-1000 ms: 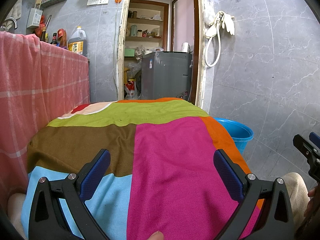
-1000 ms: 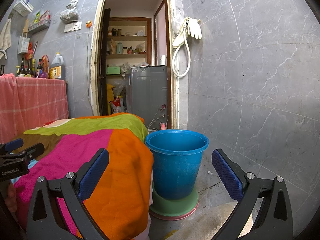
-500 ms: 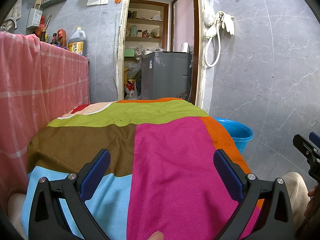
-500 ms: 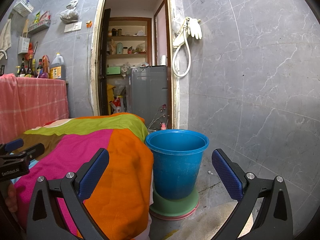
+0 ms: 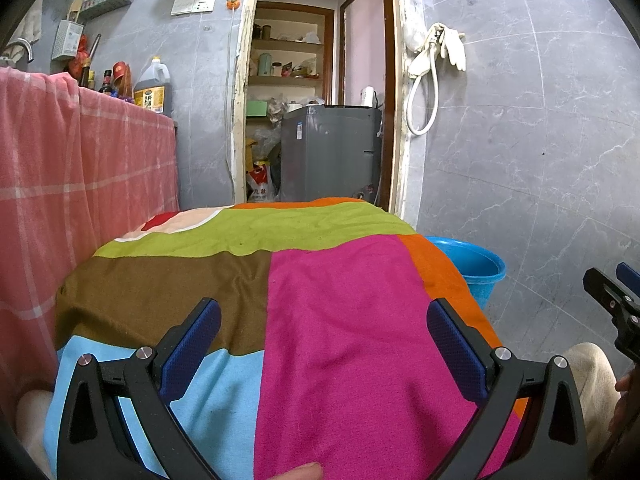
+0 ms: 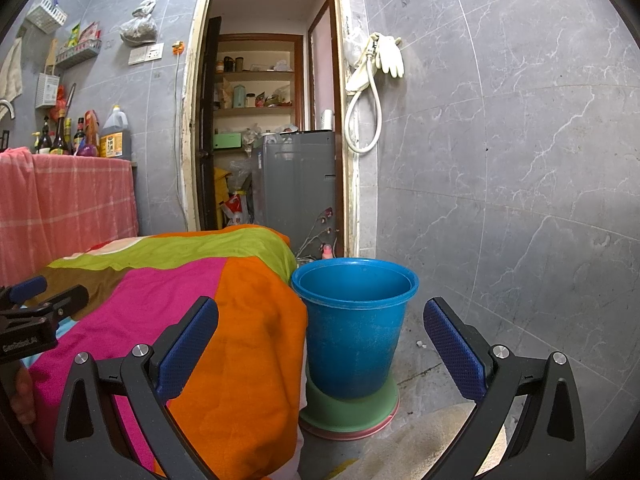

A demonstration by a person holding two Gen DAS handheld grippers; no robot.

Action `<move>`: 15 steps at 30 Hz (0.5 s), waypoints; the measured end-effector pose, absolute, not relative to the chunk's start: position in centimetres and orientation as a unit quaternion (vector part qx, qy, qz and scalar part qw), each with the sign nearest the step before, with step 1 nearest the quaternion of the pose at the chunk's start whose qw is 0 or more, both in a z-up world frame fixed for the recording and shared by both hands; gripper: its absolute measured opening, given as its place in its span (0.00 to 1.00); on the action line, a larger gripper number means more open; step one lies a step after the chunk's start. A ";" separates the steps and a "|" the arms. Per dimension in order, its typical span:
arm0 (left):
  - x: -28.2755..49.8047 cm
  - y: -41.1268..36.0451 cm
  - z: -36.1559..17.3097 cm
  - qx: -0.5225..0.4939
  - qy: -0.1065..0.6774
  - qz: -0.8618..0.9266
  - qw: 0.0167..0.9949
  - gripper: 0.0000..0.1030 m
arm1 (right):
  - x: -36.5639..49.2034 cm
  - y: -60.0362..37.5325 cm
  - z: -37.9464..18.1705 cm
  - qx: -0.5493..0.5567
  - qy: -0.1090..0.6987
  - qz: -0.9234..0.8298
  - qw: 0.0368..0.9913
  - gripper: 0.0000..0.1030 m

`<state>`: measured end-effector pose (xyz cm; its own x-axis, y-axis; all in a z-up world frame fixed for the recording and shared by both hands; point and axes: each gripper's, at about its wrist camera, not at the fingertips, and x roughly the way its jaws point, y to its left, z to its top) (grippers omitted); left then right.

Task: Collect trash

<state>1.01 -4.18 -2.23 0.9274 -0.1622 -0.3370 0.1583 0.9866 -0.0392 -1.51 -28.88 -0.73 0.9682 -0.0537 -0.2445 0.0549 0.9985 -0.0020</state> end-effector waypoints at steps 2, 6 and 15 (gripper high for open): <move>1.0 -4.1 -2.2 -0.008 0.171 -0.080 0.982 0.98 | -1.5 -28.9 -0.7 0.002 0.123 -0.027 0.992 1.00; 1.1 -3.9 -2.3 -0.014 0.174 -0.073 0.982 0.98 | -1.5 -28.8 -0.7 0.002 0.123 -0.027 0.992 1.00; 1.1 -3.8 -2.3 -0.014 0.172 -0.068 0.983 0.98 | -1.6 -28.8 -0.7 0.002 0.124 -0.027 0.992 1.00</move>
